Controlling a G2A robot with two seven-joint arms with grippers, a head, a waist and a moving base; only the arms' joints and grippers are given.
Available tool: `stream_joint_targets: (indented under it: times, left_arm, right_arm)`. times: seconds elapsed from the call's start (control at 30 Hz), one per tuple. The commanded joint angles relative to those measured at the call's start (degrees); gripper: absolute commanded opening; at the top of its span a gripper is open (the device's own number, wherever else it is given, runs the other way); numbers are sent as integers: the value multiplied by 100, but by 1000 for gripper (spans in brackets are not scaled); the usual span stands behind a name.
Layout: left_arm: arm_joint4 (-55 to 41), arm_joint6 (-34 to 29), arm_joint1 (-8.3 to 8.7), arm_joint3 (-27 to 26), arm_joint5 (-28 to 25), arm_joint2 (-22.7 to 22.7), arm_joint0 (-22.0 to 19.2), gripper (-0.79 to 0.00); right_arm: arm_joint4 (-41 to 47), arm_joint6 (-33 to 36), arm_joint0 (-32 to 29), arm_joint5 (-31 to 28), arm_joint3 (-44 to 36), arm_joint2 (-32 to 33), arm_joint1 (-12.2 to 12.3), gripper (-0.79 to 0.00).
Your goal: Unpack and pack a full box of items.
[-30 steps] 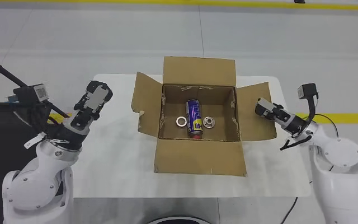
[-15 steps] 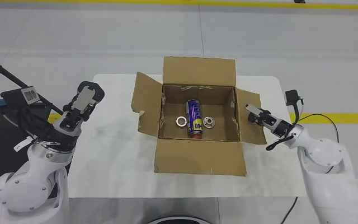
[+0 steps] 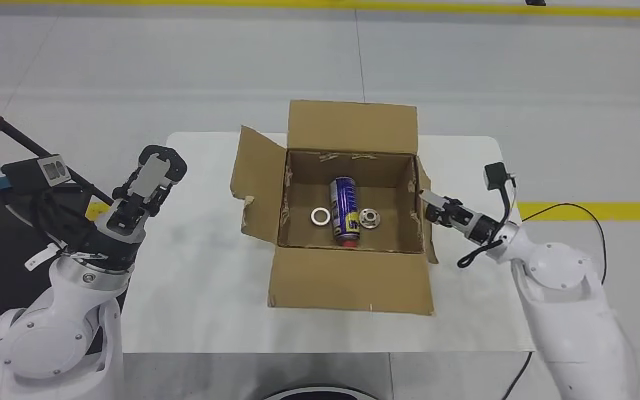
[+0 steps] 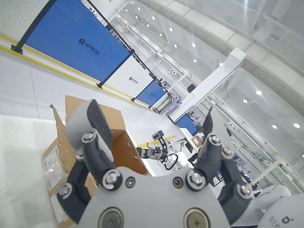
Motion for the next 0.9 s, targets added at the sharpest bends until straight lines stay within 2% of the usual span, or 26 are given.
stream_joint_targets:
  times: [0.0, 0.47, 0.7, 0.87]
  left_arm:
    - [0, 0, 0, 0, 0, 0, 0, 0]
    - [0, 0, 0, 0, 0, 0, 0, 0]
    - [0, 0, 0, 0, 0, 0, 0, 0]
    - [2, 212, 14, 80, 47, -62, 118, 0]
  right_arm:
    - [26, -2, 42, -15, 23, -71, -9, 0]
    - [5, -52, 373, 29, 114, -442, -56, 0]
    - [-439, 46, 522, 430, -743, -286, 4, 0]
    - [-786, 338, 944, 868, -1390, -654, -13, 0]
